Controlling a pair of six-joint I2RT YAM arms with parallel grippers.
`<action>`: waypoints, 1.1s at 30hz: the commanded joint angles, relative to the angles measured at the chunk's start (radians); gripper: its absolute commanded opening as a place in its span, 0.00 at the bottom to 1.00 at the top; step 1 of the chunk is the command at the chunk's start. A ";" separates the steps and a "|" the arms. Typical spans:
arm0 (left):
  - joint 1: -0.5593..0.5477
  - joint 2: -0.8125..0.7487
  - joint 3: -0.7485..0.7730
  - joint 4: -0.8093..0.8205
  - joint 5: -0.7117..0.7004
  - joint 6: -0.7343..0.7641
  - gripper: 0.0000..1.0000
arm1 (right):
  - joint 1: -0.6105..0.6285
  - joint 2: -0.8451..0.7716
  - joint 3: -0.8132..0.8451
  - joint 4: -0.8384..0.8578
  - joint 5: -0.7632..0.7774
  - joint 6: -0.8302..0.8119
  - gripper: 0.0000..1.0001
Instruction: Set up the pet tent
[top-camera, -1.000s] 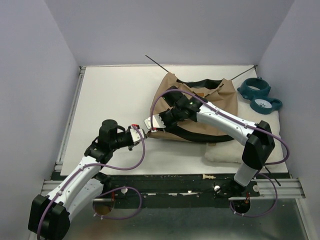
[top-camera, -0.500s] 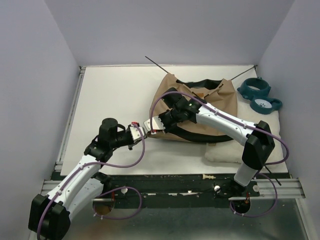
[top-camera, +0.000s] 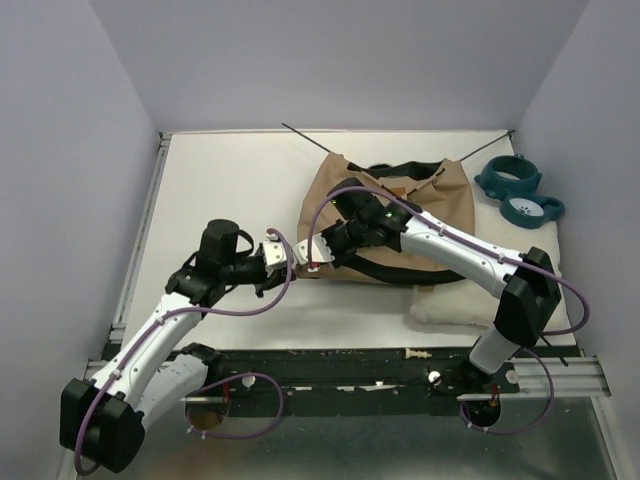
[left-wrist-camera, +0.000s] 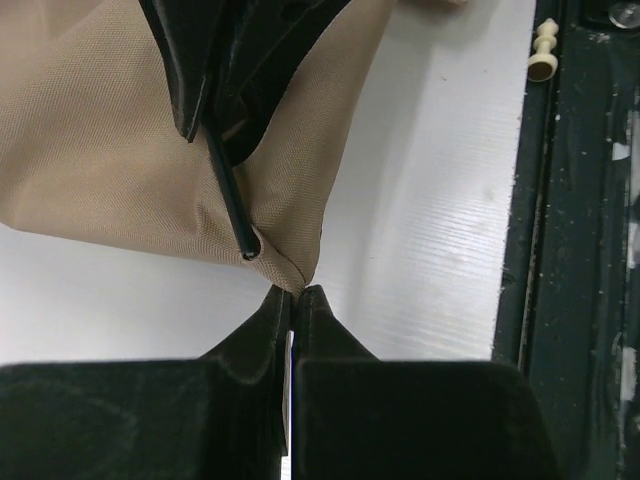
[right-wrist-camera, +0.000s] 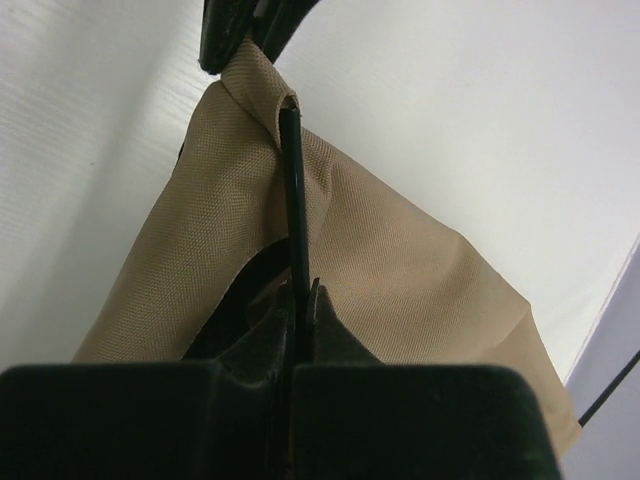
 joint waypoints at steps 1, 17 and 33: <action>-0.005 0.052 0.139 -0.089 0.095 -0.037 0.00 | 0.040 -0.003 -0.072 0.024 0.056 -0.075 0.01; -0.004 0.132 0.224 -0.274 0.035 -0.088 0.00 | 0.042 -0.077 -0.128 0.034 0.013 -0.135 0.01; -0.004 0.199 0.257 -0.329 -0.014 -0.063 0.04 | 0.045 -0.104 -0.147 -0.006 0.002 -0.179 0.01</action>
